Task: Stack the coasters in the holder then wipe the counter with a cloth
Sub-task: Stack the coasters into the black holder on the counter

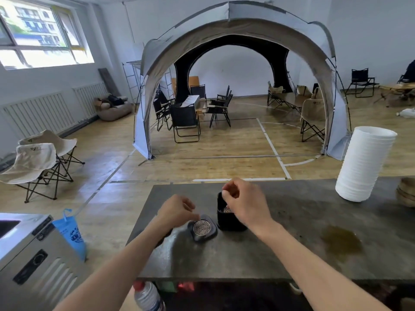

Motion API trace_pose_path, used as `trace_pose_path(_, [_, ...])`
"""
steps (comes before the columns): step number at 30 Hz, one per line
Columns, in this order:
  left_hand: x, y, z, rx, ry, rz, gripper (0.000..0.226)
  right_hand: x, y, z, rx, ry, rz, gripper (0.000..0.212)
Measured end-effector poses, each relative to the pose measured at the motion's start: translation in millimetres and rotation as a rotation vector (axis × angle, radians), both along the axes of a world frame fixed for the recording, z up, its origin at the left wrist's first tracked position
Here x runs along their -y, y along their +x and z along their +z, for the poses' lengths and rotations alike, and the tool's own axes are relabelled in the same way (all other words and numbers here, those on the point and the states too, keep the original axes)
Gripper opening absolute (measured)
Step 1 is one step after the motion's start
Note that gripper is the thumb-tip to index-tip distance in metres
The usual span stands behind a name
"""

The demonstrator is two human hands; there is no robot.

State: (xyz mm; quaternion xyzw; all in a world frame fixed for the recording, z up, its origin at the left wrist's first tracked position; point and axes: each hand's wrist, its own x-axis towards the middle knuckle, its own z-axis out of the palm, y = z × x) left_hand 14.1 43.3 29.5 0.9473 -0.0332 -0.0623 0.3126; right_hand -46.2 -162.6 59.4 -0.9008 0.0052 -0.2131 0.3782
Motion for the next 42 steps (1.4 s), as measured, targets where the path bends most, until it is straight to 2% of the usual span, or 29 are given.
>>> trace_pose_path(3, [-7,-15,-14,0.032,0.146,-0.019,0.047,-46,-5,-5,-0.106,-0.321,0.152,0.023])
trace_pose_path(7, [-14,-21,-25,0.046,0.114,-0.029,0.051,-79,-5,-26,-0.393,-0.644,0.241,0.033])
trace_pose_path(9, [-16,-23,-27,0.03,0.036,-0.014,0.055,-84,-6,-36,-0.448,-0.724,0.239,0.035])
trace_pose_path(11, [-17,-25,-30,-0.001,-0.047,0.01,0.058,-87,-6,-43,-0.444,-0.721,0.199,0.035])
trace_pose_path(14, [-19,-28,-33,-0.054,-0.173,0.021,0.065,-88,-5,-47,-0.457,-0.591,0.094,0.031])
trace_pose_path(17, [-22,-31,-37,-0.072,-0.223,0.026,0.069,-86,-6,-49,-0.437,-0.524,0.078,0.031])
trace_pose_path(19, [-25,-31,-37,-0.05,-0.231,0.055,0.061,-80,-7,-49,-0.402,-0.469,0.081,0.033])
trace_pose_path(21, [-28,-31,-33,-0.02,-0.224,0.093,0.042,-73,-7,-49,-0.359,-0.41,0.092,0.026])
trace_pose_path(24, [-34,-25,-20,-0.051,-0.364,0.131,0.021,-62,-5,-44,-0.314,-0.13,0.147,0.018])
trace_pose_path(27, [-35,-15,1,-0.159,-0.65,0.178,0.02,-43,5,-23,-0.275,0.221,0.187,0.018])
trace_pose_path(29, [-24,-9,16,-0.256,-0.873,0.16,0.023,-24,14,-5,-0.288,0.47,0.136,0.015])
trace_pose_path(31, [-2,-6,26,-0.309,-0.971,0.139,0.024,-3,18,6,-0.327,0.596,0.09,0.011])
trace_pose_path(33, [21,-3,31,-0.276,-0.922,0.135,0.024,15,19,11,-0.369,0.654,0.083,0.005])
trace_pose_path(36, [47,1,33,-0.215,-0.812,0.133,0.031,37,20,13,-0.385,0.718,0.02,0.01])
trace_pose_path(42, [68,11,24,-0.206,-0.571,0.158,0.041,54,28,-10,-0.475,0.69,-0.135,0.015])
